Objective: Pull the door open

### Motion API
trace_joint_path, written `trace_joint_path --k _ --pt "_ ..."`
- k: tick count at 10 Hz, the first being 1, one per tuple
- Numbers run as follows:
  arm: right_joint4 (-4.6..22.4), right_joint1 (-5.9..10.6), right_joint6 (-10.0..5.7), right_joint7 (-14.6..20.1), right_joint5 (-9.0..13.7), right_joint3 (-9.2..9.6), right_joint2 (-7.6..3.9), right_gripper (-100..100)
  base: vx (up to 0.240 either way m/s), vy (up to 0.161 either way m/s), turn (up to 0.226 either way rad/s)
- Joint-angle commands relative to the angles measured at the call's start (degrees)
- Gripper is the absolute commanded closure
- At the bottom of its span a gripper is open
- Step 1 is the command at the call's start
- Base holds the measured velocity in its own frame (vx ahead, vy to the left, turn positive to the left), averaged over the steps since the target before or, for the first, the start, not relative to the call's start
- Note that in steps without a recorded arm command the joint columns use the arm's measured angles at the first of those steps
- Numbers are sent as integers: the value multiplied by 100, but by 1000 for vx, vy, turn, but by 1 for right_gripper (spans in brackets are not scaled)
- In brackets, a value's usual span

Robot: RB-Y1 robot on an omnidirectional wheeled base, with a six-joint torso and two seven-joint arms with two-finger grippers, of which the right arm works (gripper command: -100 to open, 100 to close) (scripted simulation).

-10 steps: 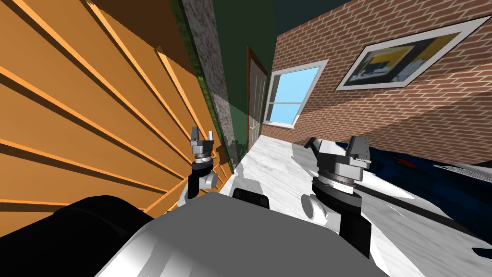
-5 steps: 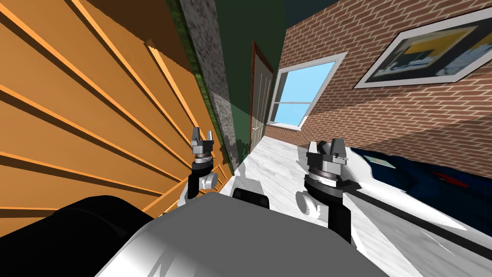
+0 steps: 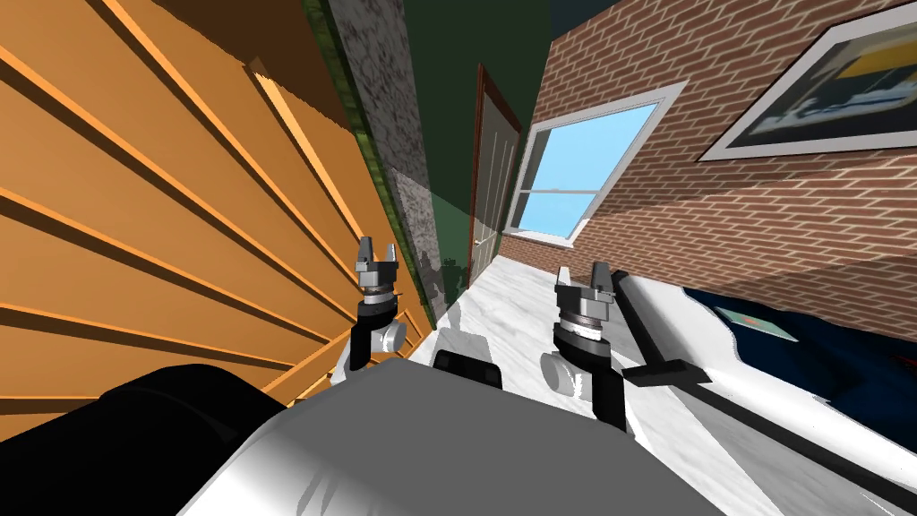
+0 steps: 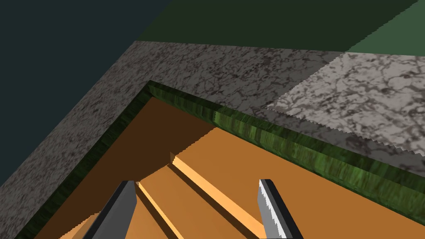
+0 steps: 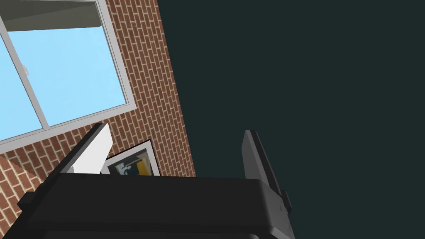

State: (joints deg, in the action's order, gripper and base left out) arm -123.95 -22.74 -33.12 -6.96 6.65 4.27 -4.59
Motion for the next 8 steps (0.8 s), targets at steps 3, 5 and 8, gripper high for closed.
trace_joint_path --k 3,5,8 --pt "414 202 -81 44 168 155 -85 -100 88 -50 107" --pt "618 282 -134 68 259 249 -133 -100 86 -39 103" --pt "961 416 -224 109 413 408 -209 -100 88 -53 114"
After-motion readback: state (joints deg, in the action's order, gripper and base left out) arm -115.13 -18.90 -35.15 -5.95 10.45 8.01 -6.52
